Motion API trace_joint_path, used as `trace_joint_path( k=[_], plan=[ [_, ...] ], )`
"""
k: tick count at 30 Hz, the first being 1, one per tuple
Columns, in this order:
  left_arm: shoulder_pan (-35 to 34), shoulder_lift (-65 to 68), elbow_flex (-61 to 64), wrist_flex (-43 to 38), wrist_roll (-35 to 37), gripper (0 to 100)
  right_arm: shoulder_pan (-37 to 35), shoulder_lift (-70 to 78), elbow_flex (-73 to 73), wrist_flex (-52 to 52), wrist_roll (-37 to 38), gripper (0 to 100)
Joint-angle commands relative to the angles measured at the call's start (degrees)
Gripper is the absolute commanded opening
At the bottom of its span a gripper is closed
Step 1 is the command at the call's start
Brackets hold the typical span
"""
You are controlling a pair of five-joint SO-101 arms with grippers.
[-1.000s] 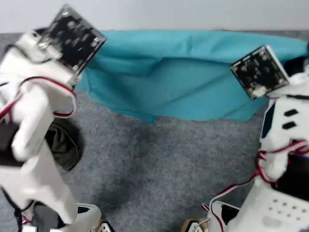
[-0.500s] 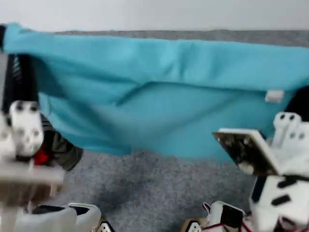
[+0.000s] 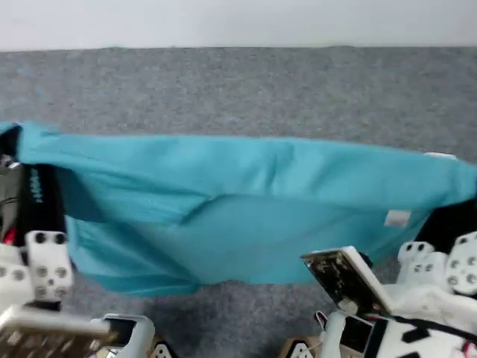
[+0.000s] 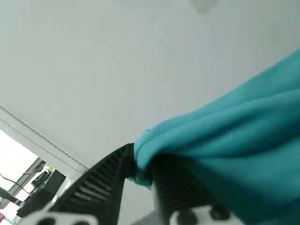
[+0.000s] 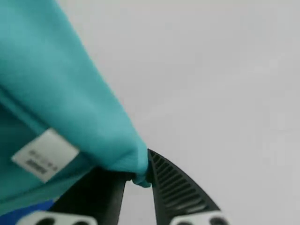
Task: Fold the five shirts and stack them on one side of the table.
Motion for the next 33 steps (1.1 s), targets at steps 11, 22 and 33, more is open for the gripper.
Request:
trace_joint_path(
  k=[11, 22, 33],
  plan=[
    [-0.3, -6.3, 51.4, -21.2, -0.4, 1, -5.1, 0.8, 27.3, -5.4, 3.5, 1.0],
    [-0.2, -3.9, 80.2, -59.5, -0.4, 1, -9.4, 1.0, 58.8, -43.2, 3.7, 1.0],
    [-0.1, 22.9, 67.7, -71.5, -0.4, 1, -12.4, 8.7, 66.5, -62.9, 3.6, 1.0]
  ],
)
